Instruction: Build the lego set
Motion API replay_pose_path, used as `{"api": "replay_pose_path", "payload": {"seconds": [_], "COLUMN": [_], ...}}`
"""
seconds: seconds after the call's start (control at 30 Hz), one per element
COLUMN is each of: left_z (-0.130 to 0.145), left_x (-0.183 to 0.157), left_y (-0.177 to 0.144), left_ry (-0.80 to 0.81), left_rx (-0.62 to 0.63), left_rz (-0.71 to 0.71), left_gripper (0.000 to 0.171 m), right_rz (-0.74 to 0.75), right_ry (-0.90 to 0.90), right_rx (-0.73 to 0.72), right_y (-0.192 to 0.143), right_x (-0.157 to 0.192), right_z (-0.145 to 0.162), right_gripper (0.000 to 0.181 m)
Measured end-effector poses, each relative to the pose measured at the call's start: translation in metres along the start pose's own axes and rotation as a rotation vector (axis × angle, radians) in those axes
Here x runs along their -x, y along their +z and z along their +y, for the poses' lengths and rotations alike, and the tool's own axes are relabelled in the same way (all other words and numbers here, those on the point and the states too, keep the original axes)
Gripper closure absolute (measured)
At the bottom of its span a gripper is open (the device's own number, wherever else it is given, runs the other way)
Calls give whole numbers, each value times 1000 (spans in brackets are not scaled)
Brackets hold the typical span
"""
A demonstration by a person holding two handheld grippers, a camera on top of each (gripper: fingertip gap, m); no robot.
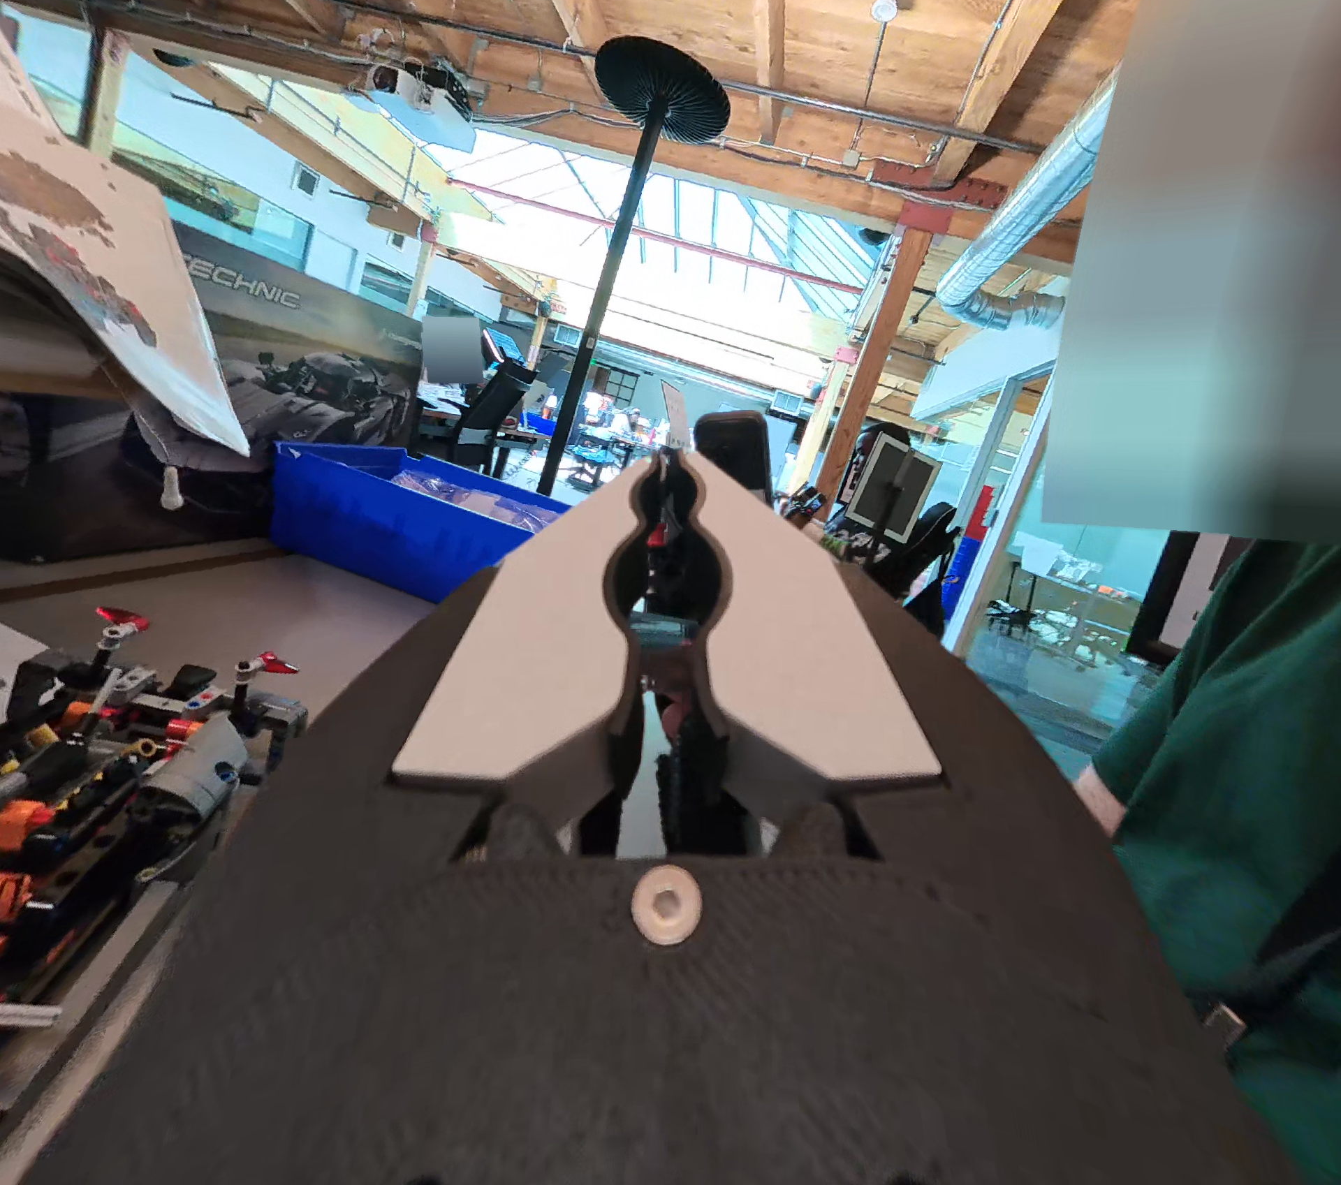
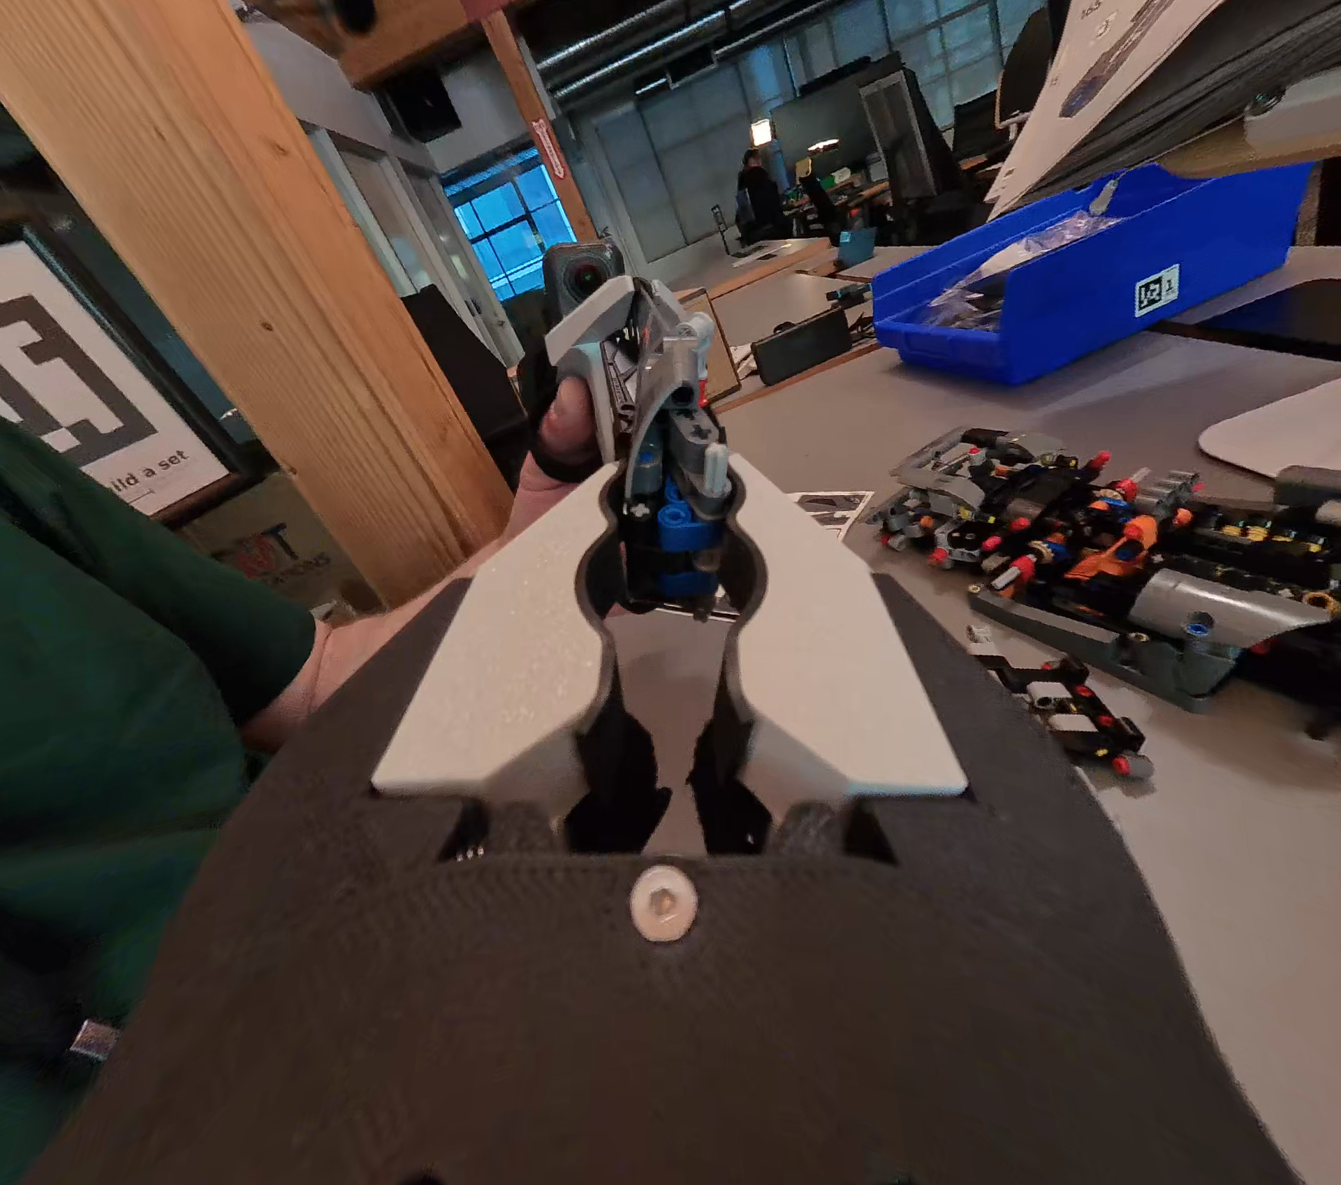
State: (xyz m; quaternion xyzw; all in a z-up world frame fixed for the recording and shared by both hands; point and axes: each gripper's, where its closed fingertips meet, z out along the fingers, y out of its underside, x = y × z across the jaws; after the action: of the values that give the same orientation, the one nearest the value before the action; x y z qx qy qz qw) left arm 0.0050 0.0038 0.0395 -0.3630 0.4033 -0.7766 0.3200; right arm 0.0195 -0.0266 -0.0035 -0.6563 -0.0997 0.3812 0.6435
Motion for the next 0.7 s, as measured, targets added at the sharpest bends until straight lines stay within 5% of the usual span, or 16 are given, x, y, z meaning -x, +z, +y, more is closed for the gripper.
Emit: {"api": "replay_pose_path", "payload": {"seconds": [0.27,0.7], "left_z": [-2,1], "left_x": [-2,4], "left_y": [0,1], "left_ry": [-45,-149], "left_rx": [-34,-54], "left_rz": [46,93], "left_gripper": [171,171], "right_rz": [-43,-139], "right_ry": [-95,31], "right_rx": [-12,-31], "right_y": [0,-3], "right_x": [16,12], "right_z": [-7,-7], "right_gripper": [163,163]}}
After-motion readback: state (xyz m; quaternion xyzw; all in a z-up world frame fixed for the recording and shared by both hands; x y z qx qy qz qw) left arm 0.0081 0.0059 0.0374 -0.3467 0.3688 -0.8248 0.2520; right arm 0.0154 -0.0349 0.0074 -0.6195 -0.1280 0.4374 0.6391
